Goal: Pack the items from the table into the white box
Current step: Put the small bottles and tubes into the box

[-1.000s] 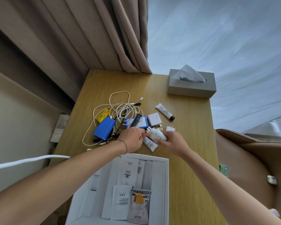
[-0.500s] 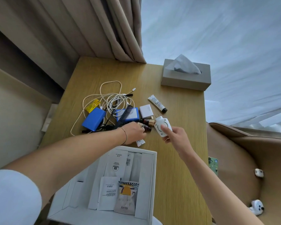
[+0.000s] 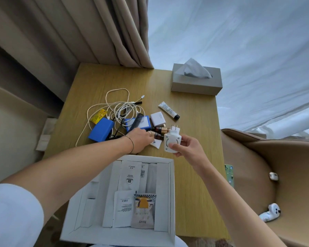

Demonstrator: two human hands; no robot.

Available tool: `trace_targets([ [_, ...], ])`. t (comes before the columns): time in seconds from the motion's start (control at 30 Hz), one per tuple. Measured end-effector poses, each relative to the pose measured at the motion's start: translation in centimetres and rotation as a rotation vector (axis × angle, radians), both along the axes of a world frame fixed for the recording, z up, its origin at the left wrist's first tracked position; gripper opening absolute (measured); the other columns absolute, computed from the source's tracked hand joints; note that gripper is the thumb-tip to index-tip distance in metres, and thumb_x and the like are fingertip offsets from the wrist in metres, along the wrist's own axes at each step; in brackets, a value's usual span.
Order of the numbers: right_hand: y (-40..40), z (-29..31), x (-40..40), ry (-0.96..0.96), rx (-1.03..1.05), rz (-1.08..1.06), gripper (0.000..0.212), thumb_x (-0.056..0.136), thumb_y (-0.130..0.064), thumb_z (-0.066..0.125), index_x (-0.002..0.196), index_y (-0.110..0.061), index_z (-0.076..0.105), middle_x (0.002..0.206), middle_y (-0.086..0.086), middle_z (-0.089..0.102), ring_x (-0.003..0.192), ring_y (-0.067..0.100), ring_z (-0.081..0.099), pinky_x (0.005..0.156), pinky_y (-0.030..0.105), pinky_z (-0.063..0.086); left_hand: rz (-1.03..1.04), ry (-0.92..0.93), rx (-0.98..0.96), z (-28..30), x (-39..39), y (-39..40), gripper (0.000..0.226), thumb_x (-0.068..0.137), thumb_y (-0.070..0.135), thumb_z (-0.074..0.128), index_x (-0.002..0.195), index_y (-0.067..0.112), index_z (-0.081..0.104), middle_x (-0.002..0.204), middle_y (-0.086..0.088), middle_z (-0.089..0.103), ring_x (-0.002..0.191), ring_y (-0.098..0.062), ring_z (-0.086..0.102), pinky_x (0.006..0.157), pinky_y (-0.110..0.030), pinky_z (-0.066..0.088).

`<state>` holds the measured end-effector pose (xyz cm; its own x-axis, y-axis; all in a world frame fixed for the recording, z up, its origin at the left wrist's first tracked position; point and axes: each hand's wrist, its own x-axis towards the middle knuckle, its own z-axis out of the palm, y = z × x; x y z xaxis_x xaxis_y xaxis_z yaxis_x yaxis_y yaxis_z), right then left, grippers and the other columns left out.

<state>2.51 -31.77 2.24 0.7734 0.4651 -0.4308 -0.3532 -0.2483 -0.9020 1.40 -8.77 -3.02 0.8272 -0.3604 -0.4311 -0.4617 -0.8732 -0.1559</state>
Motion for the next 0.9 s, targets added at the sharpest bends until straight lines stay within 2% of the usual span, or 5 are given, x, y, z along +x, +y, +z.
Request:
trace_targets([
  [0.4,1.2,1.6,-3.1,-0.085,-0.022,-0.122,0.032,0.077,-0.013,0.081,0.106,-0.025,0.072,0.096,-0.004,0.078,0.086,0.008,0.073,0.071,0.019,0.055,0.019,-0.061,0.070,-1.6,0.9,-0.1,0.032,0.098,0.013,0.047,0.128,0.014,0.058,0.104,-0.003,0.072,0.087,-0.025,0.070,0.059,-0.033,0.039],
  [0.53,2.2,2.6,-4.1,-0.225,-0.037,-0.152,0.028,0.072,-0.018,0.083,0.093,-0.032,0.070,0.088,-0.010,0.076,0.079,0.004,0.069,0.066,0.016,0.053,0.112,-0.120,-0.103,-0.8,1.1,0.5,0.023,0.094,0.024,0.045,0.108,0.014,0.061,0.100,-0.006,0.068,0.084,-0.027,0.067,0.057,-0.033,0.036],
  [0.67,4.0,3.9,-5.3,-0.378,-0.057,-0.176,0.029,0.077,-0.028,0.083,0.101,-0.023,0.069,0.092,0.000,0.074,0.084,0.023,0.070,0.074,0.035,0.057,0.218,-0.280,-0.397,2.1,0.3,2.1,0.028,0.095,0.038,0.041,0.099,0.014,0.055,0.088,-0.007,0.063,0.072,-0.024,0.057,0.055,-0.034,0.042],
  [0.77,5.9,4.6,-6.8,-0.411,-0.033,-0.132,0.026,0.083,-0.038,0.078,0.097,-0.019,0.067,0.085,0.005,0.070,0.078,0.029,0.065,0.069,0.046,0.054,0.478,-0.326,-0.707,5.0,-1.5,3.8,0.024,0.093,0.039,0.037,0.083,0.019,0.045,0.071,0.000,0.049,0.060,-0.023,0.047,0.050,-0.031,0.028],
  [0.9,9.1,4.3,-9.5,-0.355,-0.035,-0.053,0.033,0.087,-0.047,0.073,0.084,-0.016,0.061,0.073,0.009,0.062,0.062,0.027,0.050,0.059,0.051,0.046,0.811,-0.379,-1.016,7.5,-5.0,6.7,0.036,0.097,0.042,0.039,0.078,0.015,0.053,0.059,0.000,0.051,0.054,-0.024,0.048,0.047,-0.033,0.031],
])
